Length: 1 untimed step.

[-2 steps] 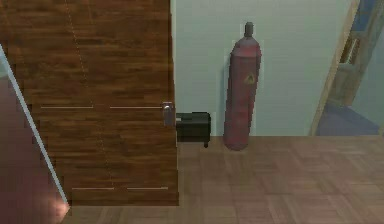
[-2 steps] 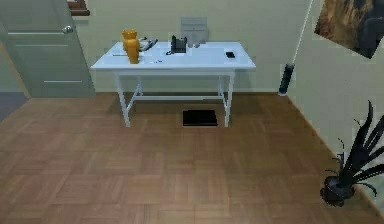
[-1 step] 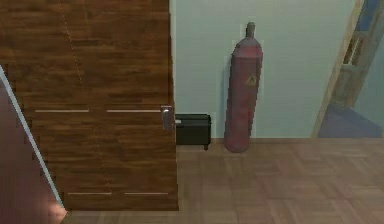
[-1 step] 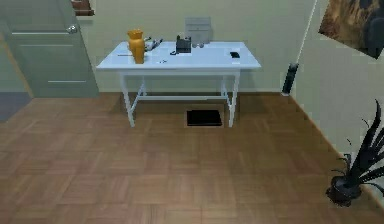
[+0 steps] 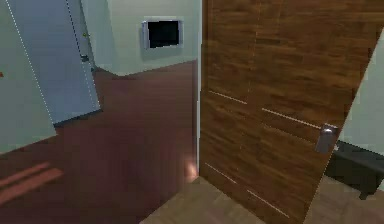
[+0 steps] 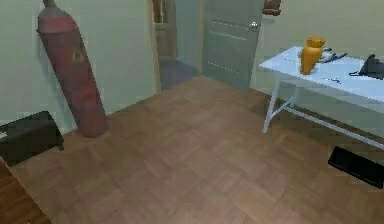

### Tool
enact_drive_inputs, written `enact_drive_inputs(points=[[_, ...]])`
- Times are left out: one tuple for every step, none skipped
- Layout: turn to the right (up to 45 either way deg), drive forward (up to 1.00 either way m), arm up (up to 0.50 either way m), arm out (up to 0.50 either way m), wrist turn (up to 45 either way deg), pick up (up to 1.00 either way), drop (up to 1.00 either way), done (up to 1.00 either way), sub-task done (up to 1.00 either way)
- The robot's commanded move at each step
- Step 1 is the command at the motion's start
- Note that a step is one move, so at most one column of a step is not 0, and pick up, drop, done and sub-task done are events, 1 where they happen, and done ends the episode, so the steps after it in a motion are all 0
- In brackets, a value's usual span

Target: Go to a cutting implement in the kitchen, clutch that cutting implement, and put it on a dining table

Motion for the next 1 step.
enact_drive_inputs(points=[[-24.0, 0.0, 0.0, 0.0, 0.0, 0.0, 0.0, 0.0, 0.0]])
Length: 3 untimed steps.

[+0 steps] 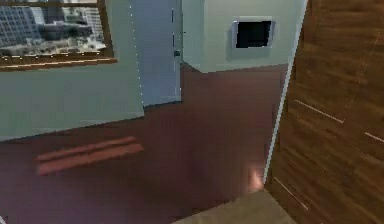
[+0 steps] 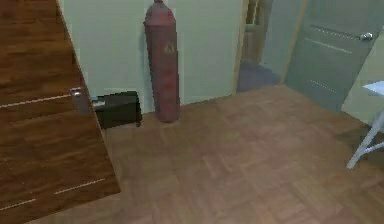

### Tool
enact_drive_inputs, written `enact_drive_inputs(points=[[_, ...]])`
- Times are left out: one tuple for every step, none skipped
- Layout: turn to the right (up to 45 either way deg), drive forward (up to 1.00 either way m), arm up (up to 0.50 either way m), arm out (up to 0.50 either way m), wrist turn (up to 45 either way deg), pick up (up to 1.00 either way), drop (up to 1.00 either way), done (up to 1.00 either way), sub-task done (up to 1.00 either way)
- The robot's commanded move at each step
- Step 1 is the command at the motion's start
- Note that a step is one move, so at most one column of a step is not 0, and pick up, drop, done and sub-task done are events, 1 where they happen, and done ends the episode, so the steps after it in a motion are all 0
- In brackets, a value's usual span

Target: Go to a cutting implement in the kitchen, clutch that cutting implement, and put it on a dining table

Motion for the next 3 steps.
enact_drive_inputs(points=[[0.0, 1.0, 0.0, 0.0, 0.0, 0.0, 0.0, 0.0, 0.0], [-3.0, 0.0, 0.0, 0.0, 0.0, 0.0, 0.0, 0.0, 0.0], [0.0, 0.4, 0.0, 0.0, 0.0, 0.0, 0.0, 0.0, 0.0]])
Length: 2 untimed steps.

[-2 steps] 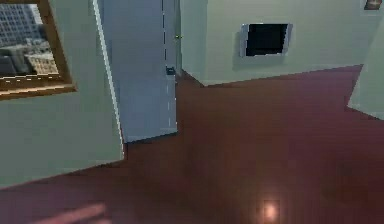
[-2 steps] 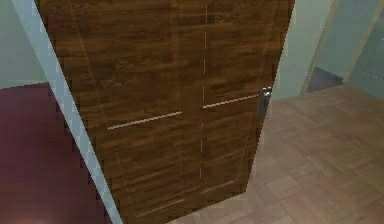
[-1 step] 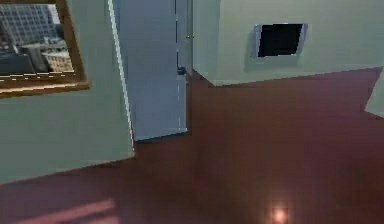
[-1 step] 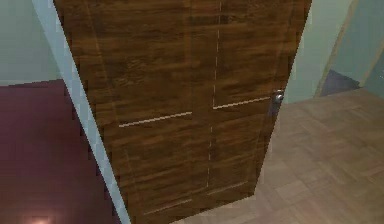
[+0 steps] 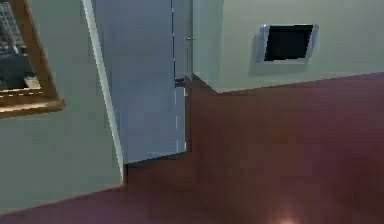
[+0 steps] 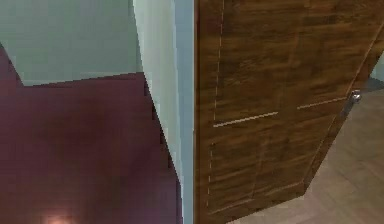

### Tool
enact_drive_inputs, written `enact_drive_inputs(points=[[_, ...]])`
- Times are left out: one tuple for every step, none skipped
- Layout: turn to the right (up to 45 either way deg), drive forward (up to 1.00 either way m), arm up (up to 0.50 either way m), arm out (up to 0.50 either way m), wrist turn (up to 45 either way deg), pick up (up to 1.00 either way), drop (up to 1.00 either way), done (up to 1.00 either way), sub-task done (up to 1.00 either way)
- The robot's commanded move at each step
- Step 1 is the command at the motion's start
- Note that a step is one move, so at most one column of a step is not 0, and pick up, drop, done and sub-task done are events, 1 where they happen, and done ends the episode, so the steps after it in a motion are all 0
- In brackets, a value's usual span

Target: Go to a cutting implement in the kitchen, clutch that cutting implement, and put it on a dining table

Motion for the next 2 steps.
enact_drive_inputs(points=[[24.0, 0.0, 0.0, 0.0, 0.0, 0.0, 0.0, 0.0, 0.0], [0.0, 0.45, 0.0, 0.0, 0.0, 0.0, 0.0, 0.0, 0.0]])
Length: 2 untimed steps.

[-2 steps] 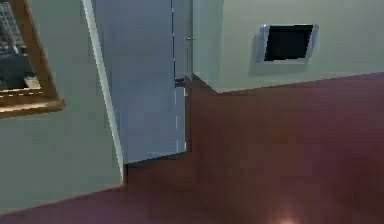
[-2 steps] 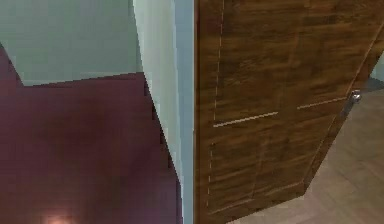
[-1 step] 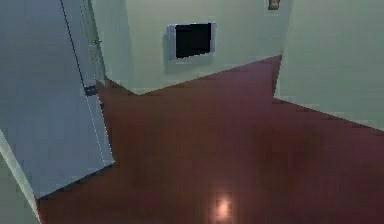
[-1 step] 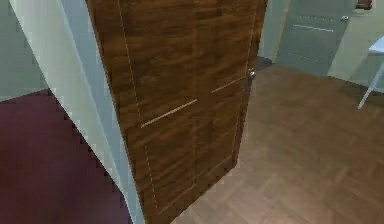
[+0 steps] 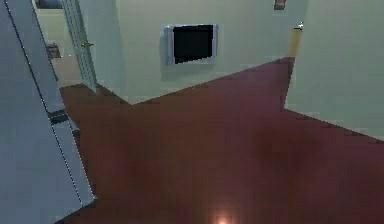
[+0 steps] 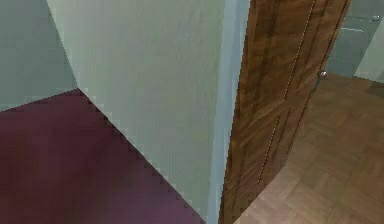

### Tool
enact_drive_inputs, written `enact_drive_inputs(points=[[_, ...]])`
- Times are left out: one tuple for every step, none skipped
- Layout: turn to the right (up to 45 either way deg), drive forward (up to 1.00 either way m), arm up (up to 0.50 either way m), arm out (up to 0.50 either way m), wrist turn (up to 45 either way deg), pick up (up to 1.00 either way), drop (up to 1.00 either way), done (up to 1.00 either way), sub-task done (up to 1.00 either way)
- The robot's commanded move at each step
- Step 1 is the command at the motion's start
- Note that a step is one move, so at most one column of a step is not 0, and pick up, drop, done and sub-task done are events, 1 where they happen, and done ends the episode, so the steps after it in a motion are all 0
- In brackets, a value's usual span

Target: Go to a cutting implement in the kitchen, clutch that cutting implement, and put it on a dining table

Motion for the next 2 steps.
enact_drive_inputs(points=[[12.0, 0.0, 0.0, 0.0, 0.0, 0.0, 0.0, 0.0, 0.0], [0.0, 1.0, 0.0, 0.0, 0.0, 0.0, 0.0, 0.0, 0.0]])
